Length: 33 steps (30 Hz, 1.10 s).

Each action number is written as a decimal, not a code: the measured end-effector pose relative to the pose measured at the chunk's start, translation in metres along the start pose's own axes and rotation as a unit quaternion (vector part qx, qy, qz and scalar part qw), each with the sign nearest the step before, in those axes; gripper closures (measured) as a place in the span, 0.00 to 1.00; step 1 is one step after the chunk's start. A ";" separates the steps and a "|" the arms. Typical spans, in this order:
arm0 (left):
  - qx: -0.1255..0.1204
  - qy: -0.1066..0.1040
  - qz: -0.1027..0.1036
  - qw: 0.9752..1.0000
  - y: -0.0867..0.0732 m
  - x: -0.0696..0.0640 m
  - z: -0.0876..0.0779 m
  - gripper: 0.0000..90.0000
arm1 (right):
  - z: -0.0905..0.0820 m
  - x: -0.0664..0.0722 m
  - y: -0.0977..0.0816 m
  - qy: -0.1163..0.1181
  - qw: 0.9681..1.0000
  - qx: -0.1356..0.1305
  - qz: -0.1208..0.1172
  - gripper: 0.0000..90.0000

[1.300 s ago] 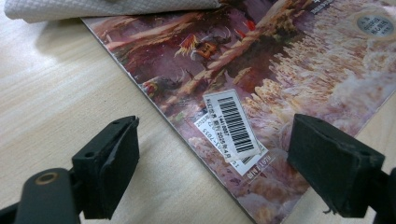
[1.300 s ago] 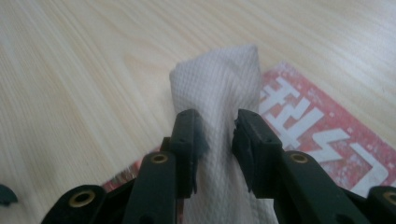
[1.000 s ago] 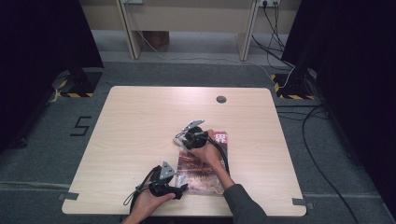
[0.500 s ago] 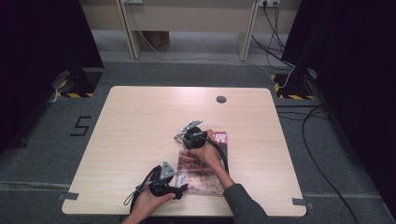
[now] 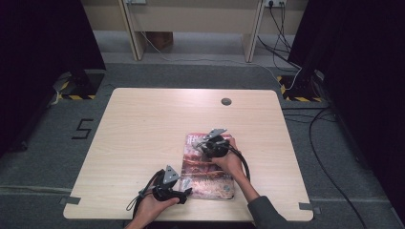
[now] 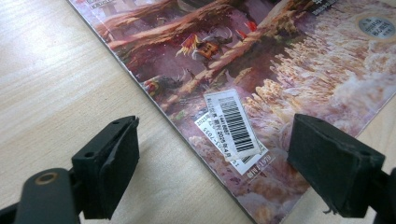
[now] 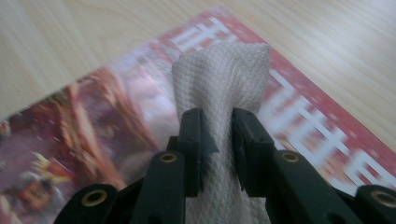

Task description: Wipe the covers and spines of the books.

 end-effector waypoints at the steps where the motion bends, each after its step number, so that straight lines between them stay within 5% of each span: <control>1: -0.001 0.000 -0.001 1.000 0.000 0.000 0.000 0.17 | -0.003 -0.006 -0.004 -0.002 1.000 -0.005 0.007 0.82; 6: 0.001 0.002 0.000 1.000 0.000 0.000 0.000 0.18 | -0.016 -0.035 -0.012 -0.036 0.998 -0.009 0.041 0.82; 13: 0.002 0.001 0.003 1.000 0.000 0.000 -0.001 0.18 | -0.023 -0.048 -0.017 -0.058 0.997 -0.012 0.056 0.81; 16: 0.003 0.000 0.006 1.000 0.001 -0.001 0.000 0.18 | -0.022 -0.040 -0.018 -0.070 0.996 -0.015 0.050 0.82; 26: 0.004 -0.003 0.003 1.000 0.001 0.000 -0.001 0.20 | -0.019 0.015 -0.025 0.005 1.000 0.000 -0.010 0.81; 31: 0.009 -0.001 0.016 1.000 0.002 -0.003 -0.004 0.22 | -0.020 0.014 -0.024 0.007 1.000 0.005 -0.008 0.81; 33: 0.009 -0.007 0.015 1.000 0.001 -0.004 -0.006 0.24 | -0.020 0.009 -0.023 -0.010 1.000 0.005 -0.005 0.80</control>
Point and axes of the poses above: each handheld gripper's, and its own axes: z roughly forward along the jaws, y roughly out of its top, x roughly to its left, the point moved 2 cm from there along z, roughly forward along the jaws, and after that the axes turned 14 degrees about z, right-handed, at the moved point
